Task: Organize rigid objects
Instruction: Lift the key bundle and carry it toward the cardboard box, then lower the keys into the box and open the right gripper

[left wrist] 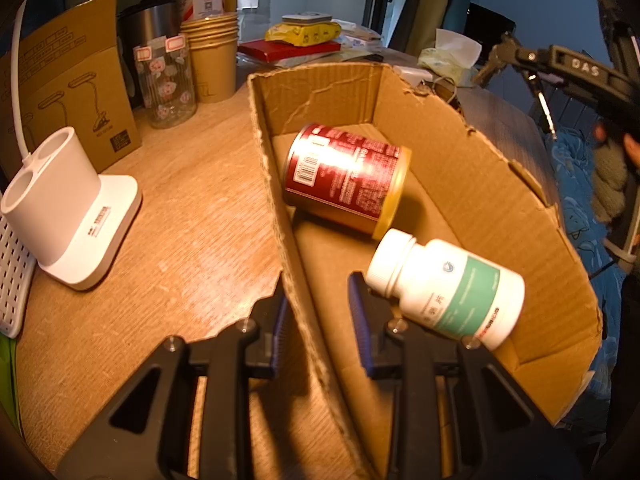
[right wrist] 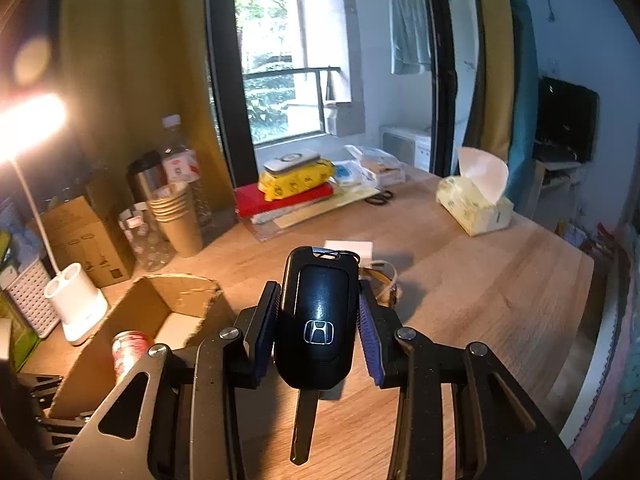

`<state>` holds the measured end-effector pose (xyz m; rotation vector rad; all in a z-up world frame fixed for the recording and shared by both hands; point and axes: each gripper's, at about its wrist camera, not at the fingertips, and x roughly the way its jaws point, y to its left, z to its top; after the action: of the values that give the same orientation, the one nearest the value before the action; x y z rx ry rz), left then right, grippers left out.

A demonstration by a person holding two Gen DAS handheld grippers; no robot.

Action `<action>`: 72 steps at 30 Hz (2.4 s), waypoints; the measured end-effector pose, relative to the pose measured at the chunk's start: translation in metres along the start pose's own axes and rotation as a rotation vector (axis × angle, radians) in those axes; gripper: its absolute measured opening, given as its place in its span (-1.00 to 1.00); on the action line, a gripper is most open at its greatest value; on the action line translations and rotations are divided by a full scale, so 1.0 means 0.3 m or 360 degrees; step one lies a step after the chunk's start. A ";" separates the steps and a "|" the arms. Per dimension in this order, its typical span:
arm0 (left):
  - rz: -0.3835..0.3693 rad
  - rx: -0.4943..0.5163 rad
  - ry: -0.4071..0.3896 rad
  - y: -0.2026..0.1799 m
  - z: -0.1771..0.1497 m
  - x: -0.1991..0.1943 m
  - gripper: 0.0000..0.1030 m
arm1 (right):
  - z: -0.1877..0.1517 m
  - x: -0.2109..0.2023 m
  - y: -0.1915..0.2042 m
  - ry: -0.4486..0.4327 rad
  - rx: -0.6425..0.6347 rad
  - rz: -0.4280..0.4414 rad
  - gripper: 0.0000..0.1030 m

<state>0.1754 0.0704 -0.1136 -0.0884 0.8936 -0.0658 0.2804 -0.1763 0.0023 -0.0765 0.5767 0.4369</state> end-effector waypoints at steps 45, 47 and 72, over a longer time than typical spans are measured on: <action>-0.0001 0.0000 0.0000 0.000 0.001 0.000 -0.42 | -0.130 -0.050 0.410 0.0173 -0.0185 0.0393 -0.24; -0.0001 0.0000 0.0000 0.000 0.001 0.000 -0.42 | -0.142 -0.041 0.411 0.0189 -0.0180 0.0384 -0.24; 0.0007 -0.0001 -0.0003 0.004 -0.001 -0.009 -0.42 | -0.225 -0.025 0.440 0.0267 -0.0314 0.0256 -0.26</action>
<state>0.1736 0.0720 -0.1119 -0.0873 0.8921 -0.0614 0.1849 -0.0723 -0.0434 -0.2589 0.7065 0.6475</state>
